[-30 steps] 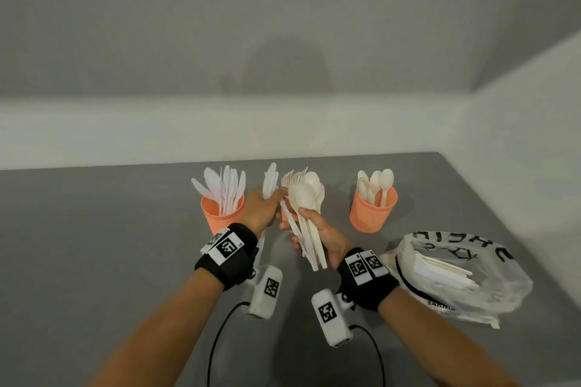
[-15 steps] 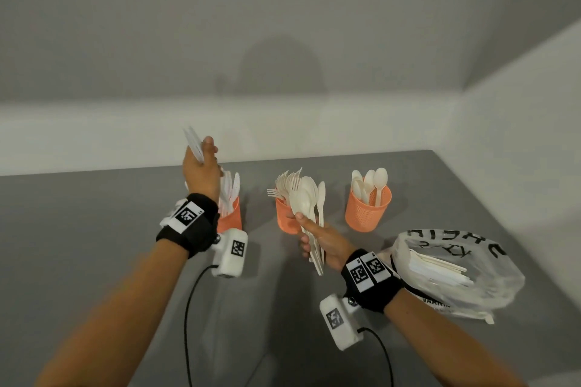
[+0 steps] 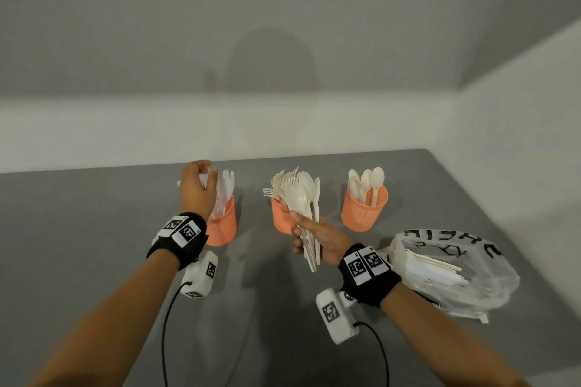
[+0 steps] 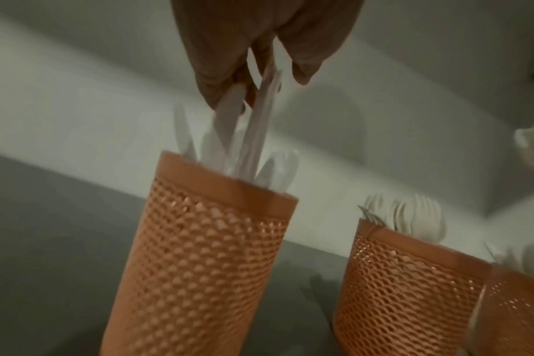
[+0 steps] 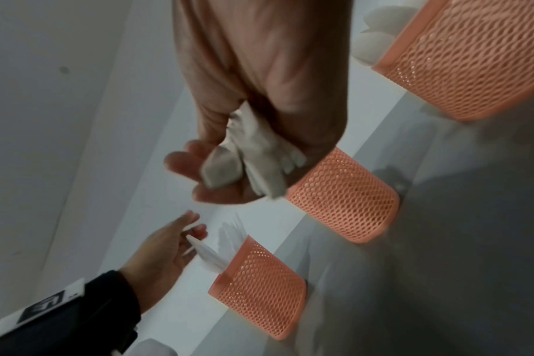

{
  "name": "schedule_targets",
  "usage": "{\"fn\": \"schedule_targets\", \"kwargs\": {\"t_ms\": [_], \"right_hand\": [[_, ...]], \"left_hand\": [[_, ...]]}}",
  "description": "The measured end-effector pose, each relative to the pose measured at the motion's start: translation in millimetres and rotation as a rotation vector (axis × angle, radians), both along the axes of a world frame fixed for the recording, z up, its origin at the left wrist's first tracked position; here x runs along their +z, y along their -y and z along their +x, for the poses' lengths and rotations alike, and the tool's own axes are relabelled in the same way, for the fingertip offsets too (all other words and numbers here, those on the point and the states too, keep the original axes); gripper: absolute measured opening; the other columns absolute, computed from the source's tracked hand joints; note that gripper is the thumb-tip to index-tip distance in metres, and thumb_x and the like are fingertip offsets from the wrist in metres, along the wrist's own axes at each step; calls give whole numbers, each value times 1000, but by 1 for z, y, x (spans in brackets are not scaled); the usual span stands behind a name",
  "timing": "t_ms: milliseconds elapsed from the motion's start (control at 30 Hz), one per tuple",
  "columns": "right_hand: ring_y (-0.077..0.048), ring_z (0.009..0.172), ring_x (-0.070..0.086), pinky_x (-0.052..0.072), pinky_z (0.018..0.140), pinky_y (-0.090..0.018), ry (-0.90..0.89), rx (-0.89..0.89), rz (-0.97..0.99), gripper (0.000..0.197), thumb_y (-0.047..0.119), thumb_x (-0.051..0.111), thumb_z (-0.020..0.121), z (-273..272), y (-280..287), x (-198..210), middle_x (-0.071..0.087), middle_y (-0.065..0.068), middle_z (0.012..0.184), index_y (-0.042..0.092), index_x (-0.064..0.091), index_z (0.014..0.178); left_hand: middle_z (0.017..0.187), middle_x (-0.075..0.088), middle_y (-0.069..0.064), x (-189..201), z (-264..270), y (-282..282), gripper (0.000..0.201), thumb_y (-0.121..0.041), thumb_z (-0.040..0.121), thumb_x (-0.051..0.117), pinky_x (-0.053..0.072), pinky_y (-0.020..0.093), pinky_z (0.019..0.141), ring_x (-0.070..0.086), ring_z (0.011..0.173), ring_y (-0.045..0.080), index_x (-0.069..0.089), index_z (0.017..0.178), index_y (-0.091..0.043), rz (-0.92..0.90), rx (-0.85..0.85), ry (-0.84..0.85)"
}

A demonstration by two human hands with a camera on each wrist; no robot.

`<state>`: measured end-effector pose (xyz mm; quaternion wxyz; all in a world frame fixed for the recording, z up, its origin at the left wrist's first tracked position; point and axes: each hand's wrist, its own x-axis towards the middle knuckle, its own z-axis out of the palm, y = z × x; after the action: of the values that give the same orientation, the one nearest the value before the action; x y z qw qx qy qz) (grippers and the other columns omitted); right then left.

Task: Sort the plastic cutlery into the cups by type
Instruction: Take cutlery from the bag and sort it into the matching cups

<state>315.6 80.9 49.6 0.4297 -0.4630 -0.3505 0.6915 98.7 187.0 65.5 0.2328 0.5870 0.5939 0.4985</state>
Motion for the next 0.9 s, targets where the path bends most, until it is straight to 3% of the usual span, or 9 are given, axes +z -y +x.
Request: {"fn": "schedule_targets", "kwargs": {"t_ms": [133,200,267,333,400,500,667,767,900], "right_hand": [[-1,38,39,41,45,-17,-6,29,2,17,33,47,95,-7,-4,2,43,10,45,26,60,105],[-2,33,33,35,40,-15,-27,53,-2,22,34,48,94,-14,-5,5,36,9,38,27,61,78],[-2,31,29,30,37,-14,-44,107,4,37,31,51,93,-21,-5,7,31,9,35,26,54,57],[-2,30,30,29,36,-13,-68,182,14,36,24,50,92,-27,-4,10,32,9,33,23,48,56],[-2,29,31,31,36,-13,-52,277,15,38,20,47,92,-29,-3,13,34,9,32,19,43,54],[-2,31,35,36,40,-14,41,336,-17,50,15,44,95,-28,-1,16,38,10,34,21,46,45],[-5,54,56,47,58,-18,459,57,193,23,-6,54,82,-29,-3,9,60,5,58,17,57,84],[-8,46,48,44,50,-24,349,-111,170,24,-4,48,82,-33,-1,2,50,2,54,16,54,95],[-7,28,26,26,33,-15,58,-93,-45,8,16,42,80,-22,3,11,32,5,37,13,43,72]], "left_hand": [[104,58,4,25,15,21,21,-16,93,52,41,22,87,54,94,12,55,109,-4,157,-72,76],[94,60,1,32,31,38,23,-15,89,58,45,20,80,57,87,10,53,111,-10,13,-242,240],[96,62,2,31,48,53,48,-27,75,72,48,25,84,61,92,14,49,115,-15,-254,-466,372],[105,65,10,26,59,62,67,-42,59,75,50,36,91,64,98,22,51,115,-15,-457,-626,441],[102,66,17,23,66,69,58,-41,59,74,49,40,90,65,93,26,61,104,-7,-522,-697,484],[88,67,20,22,74,71,29,-25,70,70,53,37,78,64,81,29,66,89,-3,-517,-616,509],[93,62,11,22,95,67,35,-8,77,67,53,34,76,62,84,25,52,108,-2,-321,-274,295],[91,55,1,26,105,69,43,-22,78,71,50,28,71,57,80,16,42,107,-8,-321,-254,303],[94,62,8,25,107,68,39,-36,84,63,51,37,81,62,87,23,53,104,-5,-343,-357,250]]}}
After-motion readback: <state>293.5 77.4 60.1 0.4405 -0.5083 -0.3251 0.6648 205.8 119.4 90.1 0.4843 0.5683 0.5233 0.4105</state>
